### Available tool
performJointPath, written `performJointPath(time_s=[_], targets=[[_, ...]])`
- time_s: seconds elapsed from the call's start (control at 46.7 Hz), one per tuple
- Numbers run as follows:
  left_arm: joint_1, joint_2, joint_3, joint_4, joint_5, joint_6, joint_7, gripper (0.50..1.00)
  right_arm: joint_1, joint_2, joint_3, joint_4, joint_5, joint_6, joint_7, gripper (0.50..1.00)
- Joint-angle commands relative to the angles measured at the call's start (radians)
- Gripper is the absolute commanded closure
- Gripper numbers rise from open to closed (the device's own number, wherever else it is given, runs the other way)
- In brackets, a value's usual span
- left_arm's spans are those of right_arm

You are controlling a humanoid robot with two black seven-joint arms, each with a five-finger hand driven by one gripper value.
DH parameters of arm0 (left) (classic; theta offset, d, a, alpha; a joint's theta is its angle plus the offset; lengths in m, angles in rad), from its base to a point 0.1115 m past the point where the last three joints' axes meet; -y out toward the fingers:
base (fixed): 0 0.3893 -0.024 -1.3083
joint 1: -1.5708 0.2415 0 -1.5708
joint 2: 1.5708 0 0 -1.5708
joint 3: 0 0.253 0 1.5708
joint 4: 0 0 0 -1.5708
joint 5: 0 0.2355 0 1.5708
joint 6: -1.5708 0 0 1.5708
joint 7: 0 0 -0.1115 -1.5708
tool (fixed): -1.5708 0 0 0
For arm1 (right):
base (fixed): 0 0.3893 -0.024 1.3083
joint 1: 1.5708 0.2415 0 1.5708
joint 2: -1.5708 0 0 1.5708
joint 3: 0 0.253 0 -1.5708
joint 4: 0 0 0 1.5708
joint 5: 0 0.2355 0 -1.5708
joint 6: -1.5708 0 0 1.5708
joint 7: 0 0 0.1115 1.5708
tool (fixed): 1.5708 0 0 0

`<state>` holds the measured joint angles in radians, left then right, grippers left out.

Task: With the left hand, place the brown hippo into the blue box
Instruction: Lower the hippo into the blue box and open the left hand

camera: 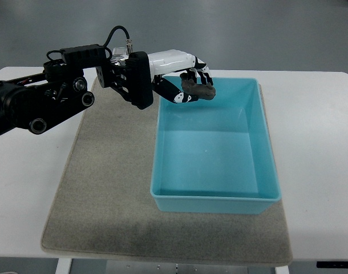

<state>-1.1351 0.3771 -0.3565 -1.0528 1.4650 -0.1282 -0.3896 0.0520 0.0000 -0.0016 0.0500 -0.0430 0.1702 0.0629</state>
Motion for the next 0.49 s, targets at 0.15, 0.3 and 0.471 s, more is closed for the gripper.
performJointPath(time_s=[0.15,0.3,0.471], targets=[[0.025,-0.041,0.014,0.002,0.002,-0.019,0.001,0.838,0.000,0.000,0.000,0.001,0.000,0.000,0.000,0.564],[0.037,-0.050,0.017,0.008,0.002,-0.022,0.001,0.761,0.000,0.000,0.000,-0.001,0.000,0.000,0.000,0.564],[0.048,-0.069,0.016,0.011,-0.003,-0.021,0.003,0.549,0.000,0.000,0.000,0.001,0.000,0.000,0.000,0.564]])
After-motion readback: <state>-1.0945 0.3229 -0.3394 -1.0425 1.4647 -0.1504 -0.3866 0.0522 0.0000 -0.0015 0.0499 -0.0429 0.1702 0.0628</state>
